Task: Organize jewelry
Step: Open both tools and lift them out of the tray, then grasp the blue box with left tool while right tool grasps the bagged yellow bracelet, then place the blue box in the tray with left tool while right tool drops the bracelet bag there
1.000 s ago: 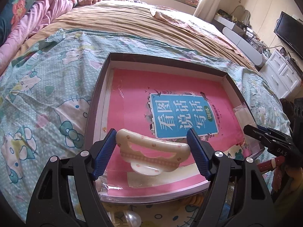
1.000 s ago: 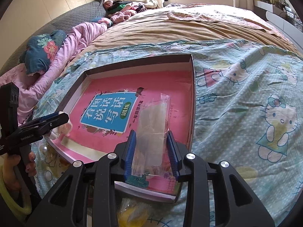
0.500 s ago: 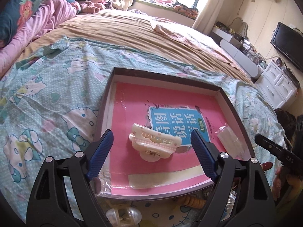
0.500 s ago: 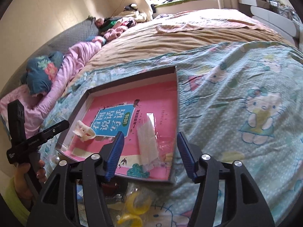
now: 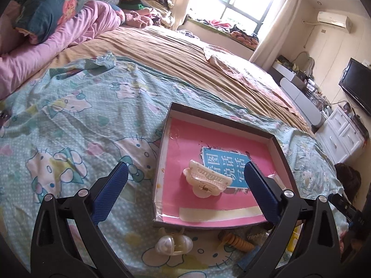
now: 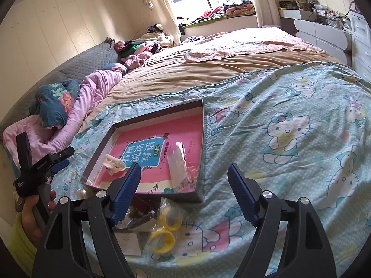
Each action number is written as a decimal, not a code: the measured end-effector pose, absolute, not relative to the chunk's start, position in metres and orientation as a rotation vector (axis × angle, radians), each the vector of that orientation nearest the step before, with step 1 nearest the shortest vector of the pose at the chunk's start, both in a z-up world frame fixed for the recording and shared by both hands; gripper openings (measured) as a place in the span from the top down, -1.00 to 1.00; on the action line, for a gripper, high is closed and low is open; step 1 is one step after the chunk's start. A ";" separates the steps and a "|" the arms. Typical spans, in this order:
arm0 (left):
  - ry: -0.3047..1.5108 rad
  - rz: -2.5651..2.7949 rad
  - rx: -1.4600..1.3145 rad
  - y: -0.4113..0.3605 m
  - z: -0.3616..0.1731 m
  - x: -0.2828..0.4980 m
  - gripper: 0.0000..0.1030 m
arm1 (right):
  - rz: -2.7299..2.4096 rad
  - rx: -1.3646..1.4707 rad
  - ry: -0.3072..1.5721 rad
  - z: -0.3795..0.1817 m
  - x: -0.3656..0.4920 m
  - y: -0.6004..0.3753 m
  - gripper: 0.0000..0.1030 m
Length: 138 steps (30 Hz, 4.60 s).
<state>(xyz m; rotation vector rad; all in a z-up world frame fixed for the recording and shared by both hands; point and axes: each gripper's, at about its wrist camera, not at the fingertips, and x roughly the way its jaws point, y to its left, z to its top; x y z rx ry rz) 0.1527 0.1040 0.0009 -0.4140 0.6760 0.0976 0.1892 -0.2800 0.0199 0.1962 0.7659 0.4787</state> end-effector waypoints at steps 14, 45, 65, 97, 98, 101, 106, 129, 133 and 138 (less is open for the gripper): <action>0.649 0.048 -0.368 0.083 0.011 0.117 -0.82 | 0.481 0.135 0.767 0.027 0.160 -0.278 -0.49; 0.798 -0.115 -0.180 0.017 -0.019 0.101 -0.81 | 0.567 0.105 0.896 -0.009 0.129 -0.243 -0.49; 0.945 -0.266 -0.132 -0.015 -0.051 0.117 -0.16 | 0.578 0.144 0.983 -0.041 0.143 -0.238 -0.33; 0.878 -0.272 -0.211 -0.009 -0.045 0.115 0.18 | 0.589 0.224 0.918 -0.028 0.146 -0.271 0.29; 0.866 -0.260 -0.223 -0.005 -0.042 0.115 0.18 | 0.587 0.219 0.912 -0.025 0.146 -0.271 0.29; 0.821 -0.203 -0.241 0.007 -0.033 0.112 0.18 | 0.583 0.206 0.894 -0.019 0.145 -0.270 0.29; 0.755 -0.098 -0.262 0.029 -0.021 0.108 0.18 | 0.585 0.188 0.876 -0.012 0.146 -0.266 0.29; 0.746 -0.063 -0.292 0.048 -0.012 0.145 0.18 | 0.580 0.127 0.781 0.020 0.189 -0.242 0.29; 0.763 -0.081 -0.256 0.037 -0.011 0.157 0.18 | 0.583 0.117 0.770 0.024 0.194 -0.237 0.29; 0.785 -0.093 -0.228 0.028 -0.014 0.168 0.18 | 0.586 0.096 0.764 0.028 0.202 -0.230 0.29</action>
